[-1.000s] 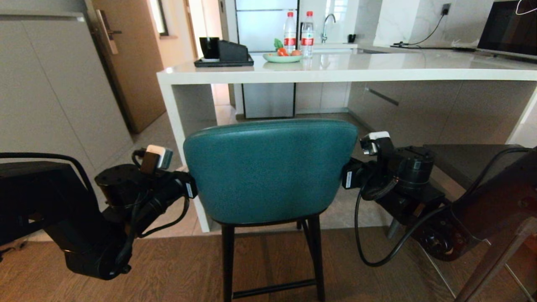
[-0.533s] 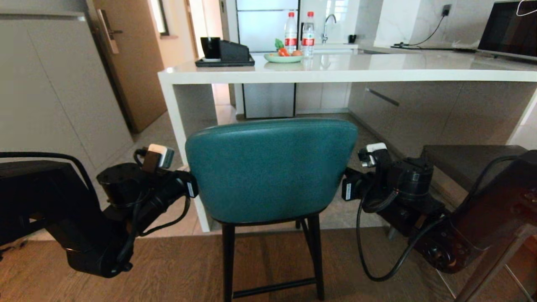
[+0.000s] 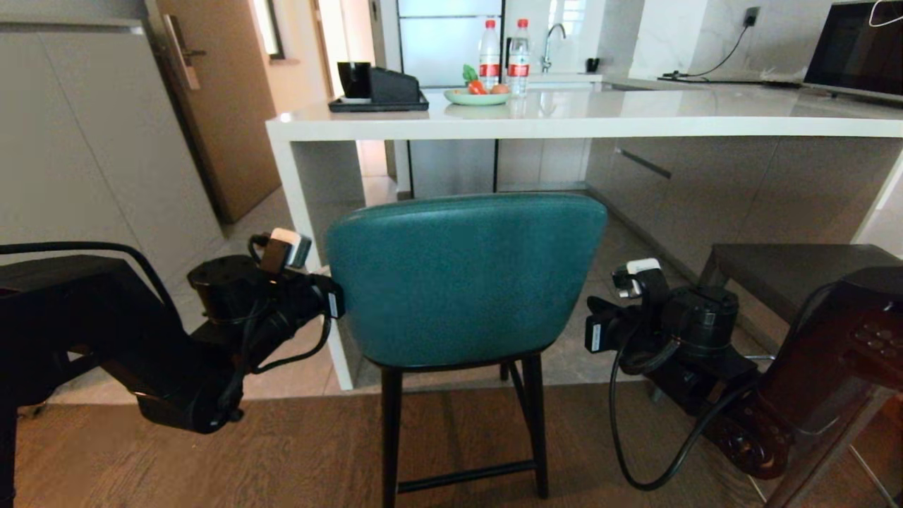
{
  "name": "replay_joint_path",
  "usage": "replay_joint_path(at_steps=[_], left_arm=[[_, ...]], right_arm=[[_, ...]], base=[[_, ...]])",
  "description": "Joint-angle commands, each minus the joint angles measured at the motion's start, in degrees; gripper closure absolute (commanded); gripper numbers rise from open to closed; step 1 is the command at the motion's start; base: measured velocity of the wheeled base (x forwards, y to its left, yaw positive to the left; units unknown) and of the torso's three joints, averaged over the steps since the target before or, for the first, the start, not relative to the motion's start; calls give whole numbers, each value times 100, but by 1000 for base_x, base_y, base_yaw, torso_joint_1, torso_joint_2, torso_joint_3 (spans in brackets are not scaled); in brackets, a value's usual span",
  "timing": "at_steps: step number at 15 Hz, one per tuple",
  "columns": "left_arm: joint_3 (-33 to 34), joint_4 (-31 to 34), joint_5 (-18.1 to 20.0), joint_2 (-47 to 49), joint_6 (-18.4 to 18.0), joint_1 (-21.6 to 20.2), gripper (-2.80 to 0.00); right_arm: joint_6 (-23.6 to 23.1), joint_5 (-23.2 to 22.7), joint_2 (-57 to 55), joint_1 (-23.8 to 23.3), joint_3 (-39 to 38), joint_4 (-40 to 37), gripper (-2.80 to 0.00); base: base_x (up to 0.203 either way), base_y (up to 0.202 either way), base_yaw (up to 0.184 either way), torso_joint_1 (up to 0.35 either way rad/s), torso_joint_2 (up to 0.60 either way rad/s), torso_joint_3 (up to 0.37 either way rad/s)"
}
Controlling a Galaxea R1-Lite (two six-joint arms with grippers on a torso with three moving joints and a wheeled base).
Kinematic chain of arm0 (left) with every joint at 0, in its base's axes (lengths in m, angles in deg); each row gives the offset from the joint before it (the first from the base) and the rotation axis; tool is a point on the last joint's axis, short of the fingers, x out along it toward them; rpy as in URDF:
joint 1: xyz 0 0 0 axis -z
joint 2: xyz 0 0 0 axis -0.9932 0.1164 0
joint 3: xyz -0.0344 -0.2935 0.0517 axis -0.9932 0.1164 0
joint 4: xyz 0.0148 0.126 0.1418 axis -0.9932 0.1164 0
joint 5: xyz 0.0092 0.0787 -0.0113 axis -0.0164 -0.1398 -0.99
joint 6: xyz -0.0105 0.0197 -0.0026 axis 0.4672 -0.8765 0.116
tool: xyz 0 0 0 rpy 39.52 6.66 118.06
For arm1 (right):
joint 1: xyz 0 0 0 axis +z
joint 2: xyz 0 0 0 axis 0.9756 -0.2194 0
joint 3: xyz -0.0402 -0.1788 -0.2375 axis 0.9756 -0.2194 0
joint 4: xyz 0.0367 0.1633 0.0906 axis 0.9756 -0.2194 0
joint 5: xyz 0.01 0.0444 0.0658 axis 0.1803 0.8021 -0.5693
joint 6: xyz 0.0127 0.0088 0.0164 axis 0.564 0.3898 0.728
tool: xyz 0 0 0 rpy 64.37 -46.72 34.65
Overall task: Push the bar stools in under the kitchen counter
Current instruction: Push the blue chair back under the dining table
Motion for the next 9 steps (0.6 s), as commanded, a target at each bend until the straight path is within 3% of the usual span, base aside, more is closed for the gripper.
replay_joint_path(at_steps=[1, 7, 9], left_arm=[[-48, -74, -33, 100, 1, -2, 0], [-313, -63, -203, 360, -1, -23, 0], [-35, -127, -209, 263, 5, -81, 0]], right_arm=[[-3, 28, -19, -15, 62, 47, 0], [-3, 56, -19, -45, 92, 47, 0], [-9, 41, -19, -148, 101, 53, 0]], base=[[0, 0, 0, 0, 0, 0], [0, 0, 0, 0, 0, 0], [0, 0, 0, 0, 0, 0]])
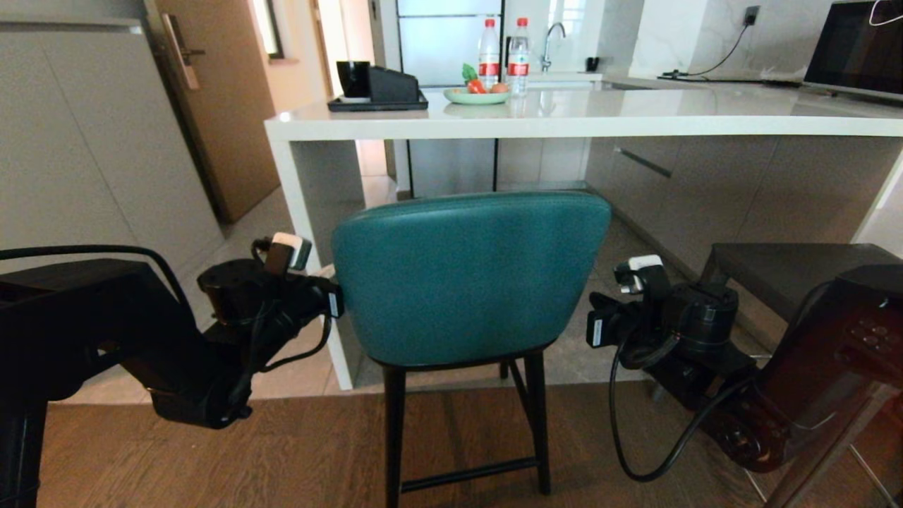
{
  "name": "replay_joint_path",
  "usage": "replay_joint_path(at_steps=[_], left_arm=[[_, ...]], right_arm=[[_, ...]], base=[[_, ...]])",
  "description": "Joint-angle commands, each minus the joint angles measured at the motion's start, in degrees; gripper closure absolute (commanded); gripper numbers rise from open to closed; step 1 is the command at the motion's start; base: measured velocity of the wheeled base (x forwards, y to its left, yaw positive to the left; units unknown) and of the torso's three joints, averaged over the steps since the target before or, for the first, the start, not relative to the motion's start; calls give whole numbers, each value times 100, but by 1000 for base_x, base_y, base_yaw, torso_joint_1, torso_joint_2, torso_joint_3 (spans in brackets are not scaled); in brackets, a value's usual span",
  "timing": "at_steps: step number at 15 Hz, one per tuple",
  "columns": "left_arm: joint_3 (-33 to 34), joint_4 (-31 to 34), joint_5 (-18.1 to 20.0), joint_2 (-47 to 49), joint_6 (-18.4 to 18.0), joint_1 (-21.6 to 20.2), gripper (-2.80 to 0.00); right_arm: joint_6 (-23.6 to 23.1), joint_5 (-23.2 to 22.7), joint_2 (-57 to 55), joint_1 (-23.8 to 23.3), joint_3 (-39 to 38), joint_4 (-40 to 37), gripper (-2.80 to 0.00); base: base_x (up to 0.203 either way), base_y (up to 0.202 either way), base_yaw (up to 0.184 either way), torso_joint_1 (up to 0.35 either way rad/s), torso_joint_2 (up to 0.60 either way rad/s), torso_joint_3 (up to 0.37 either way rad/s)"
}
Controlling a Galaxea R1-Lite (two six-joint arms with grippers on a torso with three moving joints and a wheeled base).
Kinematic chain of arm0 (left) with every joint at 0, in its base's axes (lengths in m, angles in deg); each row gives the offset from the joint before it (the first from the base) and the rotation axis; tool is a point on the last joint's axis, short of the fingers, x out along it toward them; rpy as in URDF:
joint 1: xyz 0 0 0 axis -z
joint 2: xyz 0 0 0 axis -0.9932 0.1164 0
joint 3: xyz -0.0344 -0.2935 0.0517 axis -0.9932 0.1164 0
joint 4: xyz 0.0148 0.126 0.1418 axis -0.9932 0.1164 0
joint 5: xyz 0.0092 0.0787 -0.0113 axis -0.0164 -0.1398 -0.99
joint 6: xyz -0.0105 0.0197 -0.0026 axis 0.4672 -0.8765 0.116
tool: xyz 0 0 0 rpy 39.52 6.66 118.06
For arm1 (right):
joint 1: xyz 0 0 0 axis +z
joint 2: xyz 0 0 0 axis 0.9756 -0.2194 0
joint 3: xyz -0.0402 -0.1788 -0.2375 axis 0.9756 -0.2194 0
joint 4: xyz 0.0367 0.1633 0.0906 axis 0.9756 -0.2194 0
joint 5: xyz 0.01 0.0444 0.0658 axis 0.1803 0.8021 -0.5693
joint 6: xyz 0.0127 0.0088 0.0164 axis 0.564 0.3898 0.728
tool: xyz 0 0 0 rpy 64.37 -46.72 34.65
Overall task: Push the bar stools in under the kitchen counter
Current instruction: Push the blue chair back under the dining table
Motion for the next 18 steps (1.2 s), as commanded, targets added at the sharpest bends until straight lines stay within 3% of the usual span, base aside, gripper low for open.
replay_joint_path(at_steps=[1, 4, 15, 18], left_arm=[[324, -134, 16, -131, 6, -46, 0], [419, -350, 16, -165, -5, -27, 0], [-867, 732, -177, -43, -6, 366, 0], [-737, 783, -186, -75, 1, 300, 0]], right_arm=[[-4, -7, 21, -69, 27, 40, 0], [-2, -9, 4, -88, 90, 40, 0], [-1, -9, -122, -114, 81, 49, 0], [-1, -18, -119, -175, 107, 49, 0]], base=[[0, 0, 0, 0, 0, 0], [0, 0, 0, 0, 0, 0], [0, 0, 0, 0, 0, 0], [0, 0, 0, 0, 0, 0]])
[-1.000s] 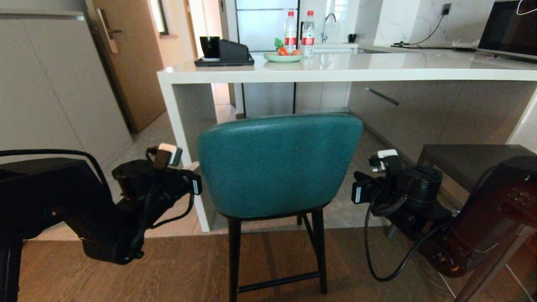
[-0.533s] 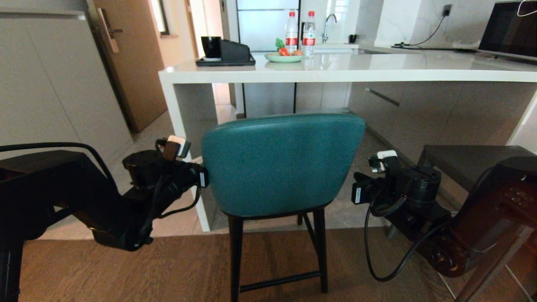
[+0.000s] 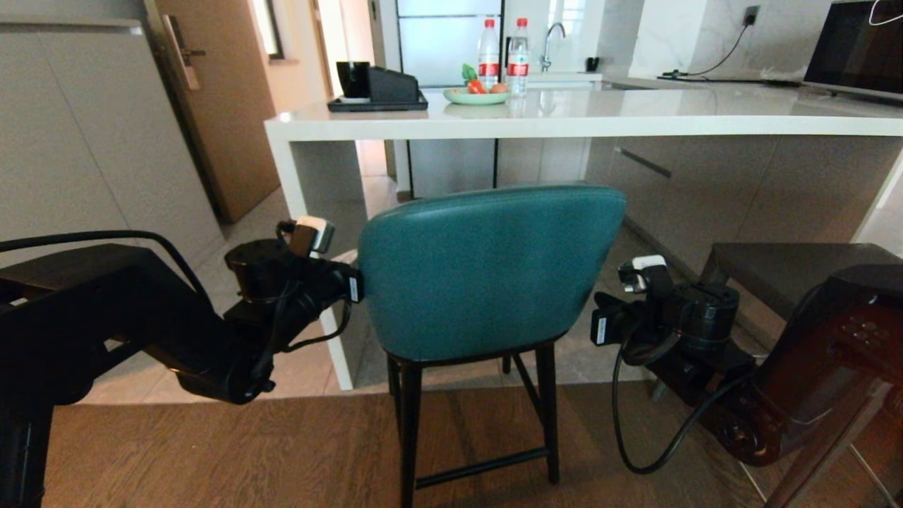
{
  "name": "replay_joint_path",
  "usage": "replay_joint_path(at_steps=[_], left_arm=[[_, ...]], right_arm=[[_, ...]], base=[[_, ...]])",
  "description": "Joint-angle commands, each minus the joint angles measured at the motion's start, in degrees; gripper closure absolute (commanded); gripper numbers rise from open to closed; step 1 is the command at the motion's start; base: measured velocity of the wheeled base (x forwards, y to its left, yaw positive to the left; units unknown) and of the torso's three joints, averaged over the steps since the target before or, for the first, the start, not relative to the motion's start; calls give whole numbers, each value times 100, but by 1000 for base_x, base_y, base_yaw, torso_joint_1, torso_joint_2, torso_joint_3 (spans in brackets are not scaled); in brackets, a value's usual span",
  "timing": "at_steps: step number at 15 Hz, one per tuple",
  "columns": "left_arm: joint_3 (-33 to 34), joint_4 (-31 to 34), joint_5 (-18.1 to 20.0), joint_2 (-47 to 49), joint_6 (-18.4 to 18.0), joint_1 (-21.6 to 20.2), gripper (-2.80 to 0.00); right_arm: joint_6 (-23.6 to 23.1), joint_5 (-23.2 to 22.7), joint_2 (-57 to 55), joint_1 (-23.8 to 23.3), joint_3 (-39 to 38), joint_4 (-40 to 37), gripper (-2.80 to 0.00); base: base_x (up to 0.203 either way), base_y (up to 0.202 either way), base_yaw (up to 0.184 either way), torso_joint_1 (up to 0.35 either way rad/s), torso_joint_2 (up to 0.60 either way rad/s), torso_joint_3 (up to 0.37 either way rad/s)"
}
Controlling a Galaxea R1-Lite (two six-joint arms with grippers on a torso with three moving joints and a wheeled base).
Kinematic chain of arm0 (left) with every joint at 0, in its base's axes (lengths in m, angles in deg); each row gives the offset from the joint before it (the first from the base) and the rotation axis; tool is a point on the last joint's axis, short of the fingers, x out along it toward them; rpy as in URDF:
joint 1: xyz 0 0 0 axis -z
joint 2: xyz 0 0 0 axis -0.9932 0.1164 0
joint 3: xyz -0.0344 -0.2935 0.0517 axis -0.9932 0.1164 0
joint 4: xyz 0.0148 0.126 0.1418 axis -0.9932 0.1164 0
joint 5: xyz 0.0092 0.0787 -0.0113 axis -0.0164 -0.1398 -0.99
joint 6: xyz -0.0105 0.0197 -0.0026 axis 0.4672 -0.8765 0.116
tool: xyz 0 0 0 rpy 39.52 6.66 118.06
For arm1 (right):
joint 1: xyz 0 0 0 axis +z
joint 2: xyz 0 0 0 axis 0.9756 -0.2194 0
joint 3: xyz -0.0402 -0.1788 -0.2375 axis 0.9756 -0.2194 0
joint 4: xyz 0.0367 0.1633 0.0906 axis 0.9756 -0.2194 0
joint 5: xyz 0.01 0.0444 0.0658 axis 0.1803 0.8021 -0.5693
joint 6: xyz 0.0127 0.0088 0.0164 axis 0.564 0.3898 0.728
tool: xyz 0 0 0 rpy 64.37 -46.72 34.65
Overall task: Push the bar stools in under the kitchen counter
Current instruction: Push the blue chair back under the dining table
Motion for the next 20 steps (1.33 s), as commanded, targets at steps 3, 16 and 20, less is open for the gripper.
replay_joint_path(at_steps=[3, 16, 20], left_arm=[[926, -349, 2, -243, 8, -106, 0], [1849, -1368, -738, -163, 31, 384, 0], [1250, -789, -787, -86, 33, 484, 0]], right_arm=[[-10, -4, -7, -361, 97, 44, 0], [-162, -841, -680, -915, 1989, -451, 0], [-187, -818, -918, -634, 2386, -616, 0]], base=[[0, 0, 0, 0, 0, 0], [0, 0, 0, 0, 0, 0], [0, 0, 0, 0, 0, 0]])
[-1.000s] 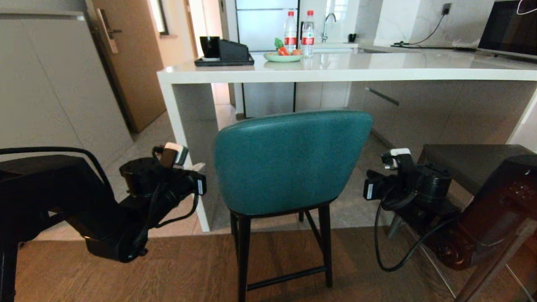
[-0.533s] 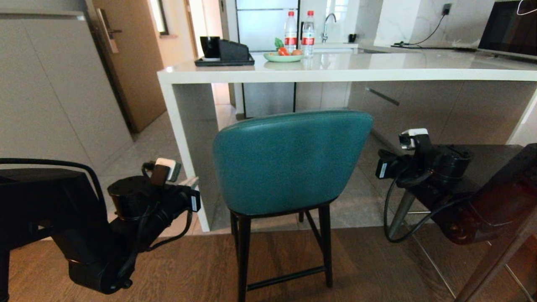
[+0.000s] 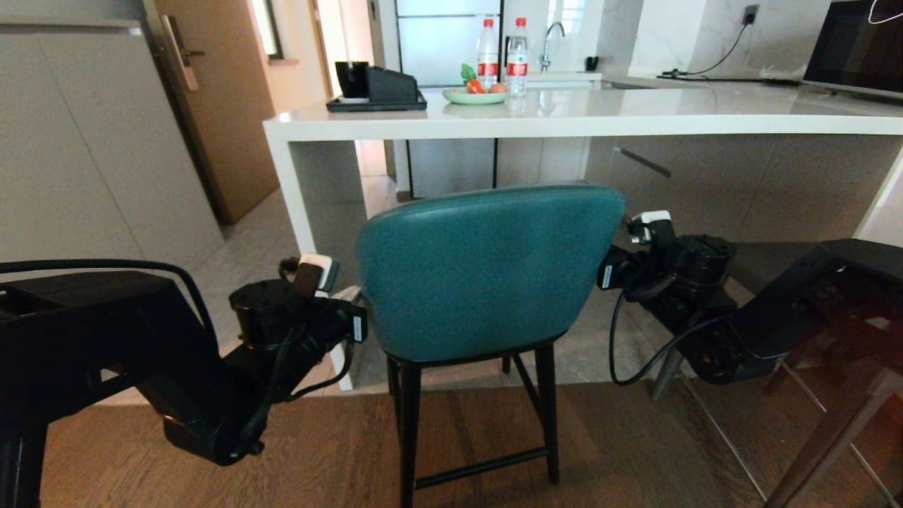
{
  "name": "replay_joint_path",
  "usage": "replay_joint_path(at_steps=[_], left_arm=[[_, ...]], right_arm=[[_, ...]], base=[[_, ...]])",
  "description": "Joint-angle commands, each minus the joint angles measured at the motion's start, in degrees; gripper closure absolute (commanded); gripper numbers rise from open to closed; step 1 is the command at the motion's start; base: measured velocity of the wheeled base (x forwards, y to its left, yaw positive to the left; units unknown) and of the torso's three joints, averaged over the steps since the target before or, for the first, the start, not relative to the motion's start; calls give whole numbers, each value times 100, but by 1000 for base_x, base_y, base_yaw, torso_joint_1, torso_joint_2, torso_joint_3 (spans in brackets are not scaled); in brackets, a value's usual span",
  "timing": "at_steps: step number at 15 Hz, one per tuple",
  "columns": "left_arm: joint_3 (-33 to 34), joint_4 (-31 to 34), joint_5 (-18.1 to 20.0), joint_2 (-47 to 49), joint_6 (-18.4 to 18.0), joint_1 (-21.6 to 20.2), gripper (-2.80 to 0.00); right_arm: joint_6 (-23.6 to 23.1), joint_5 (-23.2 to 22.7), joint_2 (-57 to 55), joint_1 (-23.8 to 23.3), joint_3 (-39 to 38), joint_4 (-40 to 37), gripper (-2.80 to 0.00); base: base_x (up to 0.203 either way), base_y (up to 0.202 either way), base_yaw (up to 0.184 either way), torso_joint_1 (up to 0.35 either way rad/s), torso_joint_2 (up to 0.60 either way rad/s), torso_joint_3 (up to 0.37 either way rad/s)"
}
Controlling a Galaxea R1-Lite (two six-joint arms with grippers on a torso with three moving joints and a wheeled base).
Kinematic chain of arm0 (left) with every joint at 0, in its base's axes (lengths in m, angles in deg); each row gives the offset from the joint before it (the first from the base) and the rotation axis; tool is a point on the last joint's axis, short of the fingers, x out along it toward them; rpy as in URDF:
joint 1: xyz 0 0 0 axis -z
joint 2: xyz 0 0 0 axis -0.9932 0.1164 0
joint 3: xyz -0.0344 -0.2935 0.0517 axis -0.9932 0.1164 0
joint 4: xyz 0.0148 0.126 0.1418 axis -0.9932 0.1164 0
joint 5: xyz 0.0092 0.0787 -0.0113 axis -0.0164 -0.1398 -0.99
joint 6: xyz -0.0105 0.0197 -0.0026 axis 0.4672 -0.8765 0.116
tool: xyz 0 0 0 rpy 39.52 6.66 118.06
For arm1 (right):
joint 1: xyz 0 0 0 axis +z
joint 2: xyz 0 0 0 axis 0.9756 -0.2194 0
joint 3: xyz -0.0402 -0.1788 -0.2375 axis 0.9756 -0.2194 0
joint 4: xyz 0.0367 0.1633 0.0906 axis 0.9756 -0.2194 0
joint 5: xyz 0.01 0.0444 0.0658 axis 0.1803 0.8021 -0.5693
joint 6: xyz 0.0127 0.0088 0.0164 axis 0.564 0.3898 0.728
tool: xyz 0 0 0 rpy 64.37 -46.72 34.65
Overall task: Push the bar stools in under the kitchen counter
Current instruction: Push the blue chair back under the dining table
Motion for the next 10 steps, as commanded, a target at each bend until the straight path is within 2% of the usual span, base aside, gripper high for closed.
replay_joint_path(at_steps=[1, 10], left_arm=[[-189, 34, -6, 87, 0, 41, 0], [-1048, 790, -133, 98, 0, 86, 0]], right_arm=[[-11, -5, -153, 176, 184, -17, 0], [-12, 13, -110, 340, 33, -26, 0]], base=[[0, 0, 0, 0, 0, 0], [0, 0, 0, 0, 0, 0]])
